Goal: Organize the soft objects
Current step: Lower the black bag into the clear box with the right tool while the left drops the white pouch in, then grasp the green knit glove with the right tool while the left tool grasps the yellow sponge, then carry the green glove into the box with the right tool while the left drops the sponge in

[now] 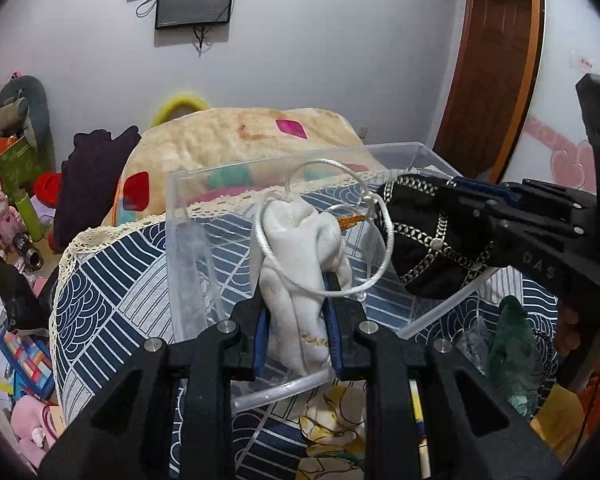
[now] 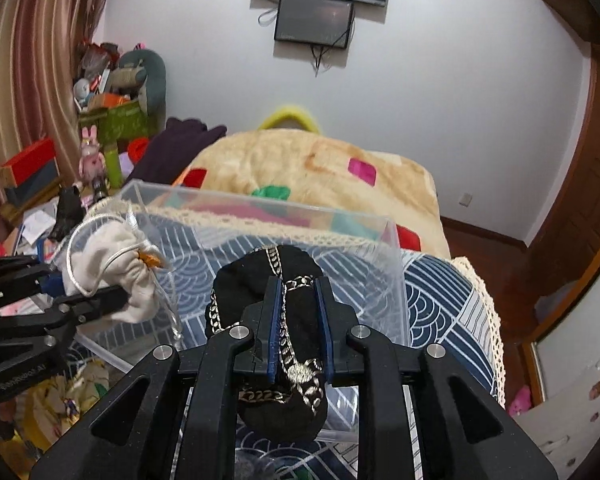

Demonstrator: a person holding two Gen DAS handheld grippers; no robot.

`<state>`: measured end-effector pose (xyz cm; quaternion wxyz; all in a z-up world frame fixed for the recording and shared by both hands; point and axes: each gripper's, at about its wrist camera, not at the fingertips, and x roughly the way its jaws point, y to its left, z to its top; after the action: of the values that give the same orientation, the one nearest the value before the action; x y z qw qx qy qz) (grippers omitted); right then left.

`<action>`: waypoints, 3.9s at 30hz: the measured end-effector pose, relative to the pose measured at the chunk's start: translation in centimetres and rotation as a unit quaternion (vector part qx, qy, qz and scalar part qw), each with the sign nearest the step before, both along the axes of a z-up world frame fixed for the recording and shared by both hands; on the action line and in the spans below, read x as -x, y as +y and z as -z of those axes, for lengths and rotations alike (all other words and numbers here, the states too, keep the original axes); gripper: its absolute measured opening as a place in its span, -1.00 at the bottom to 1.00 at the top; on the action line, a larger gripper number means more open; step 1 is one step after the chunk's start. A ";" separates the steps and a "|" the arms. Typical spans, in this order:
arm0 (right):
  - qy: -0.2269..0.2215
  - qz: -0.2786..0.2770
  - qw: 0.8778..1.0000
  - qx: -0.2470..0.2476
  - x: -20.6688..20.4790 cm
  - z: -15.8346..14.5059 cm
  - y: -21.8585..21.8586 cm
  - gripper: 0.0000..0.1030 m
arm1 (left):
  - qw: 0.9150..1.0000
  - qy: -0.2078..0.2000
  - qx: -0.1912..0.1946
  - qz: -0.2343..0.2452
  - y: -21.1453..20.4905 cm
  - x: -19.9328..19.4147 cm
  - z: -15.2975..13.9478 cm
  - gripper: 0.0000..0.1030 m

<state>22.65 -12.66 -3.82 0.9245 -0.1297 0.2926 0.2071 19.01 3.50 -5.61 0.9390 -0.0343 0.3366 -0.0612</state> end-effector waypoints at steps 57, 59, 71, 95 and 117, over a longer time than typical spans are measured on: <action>0.041 -0.001 0.994 -0.101 9.7 5.4 -4.9 0.41 | 0.998 -0.017 0.015 -0.064 -0.2 14.3 4.1 0.72; 0.047 -0.001 0.994 -0.102 9.6 5.8 -5.1 0.17 | 0.998 -0.013 0.021 -0.061 -0.4 14.1 4.5 0.62; 0.053 0.002 0.992 -0.116 9.3 5.9 -6.4 -0.81 | 0.998 0.009 0.029 -0.046 -0.6 13.7 5.7 -0.22; -0.038 0.019 0.987 -0.157 9.6 -0.4 -8.2 -0.85 | 0.994 -0.091 0.020 -0.065 1.4 14.7 -1.7 -0.28; -0.073 -0.005 0.989 -0.127 4.7 -2.7 -1.4 -0.85 | 0.996 -0.068 -0.018 -0.049 0.9 4.7 -2.4 -0.29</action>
<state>17.92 -14.06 -1.07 0.9512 -0.0277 0.1954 0.2371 14.29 4.45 -3.17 0.9620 -0.0296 0.2713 -0.0108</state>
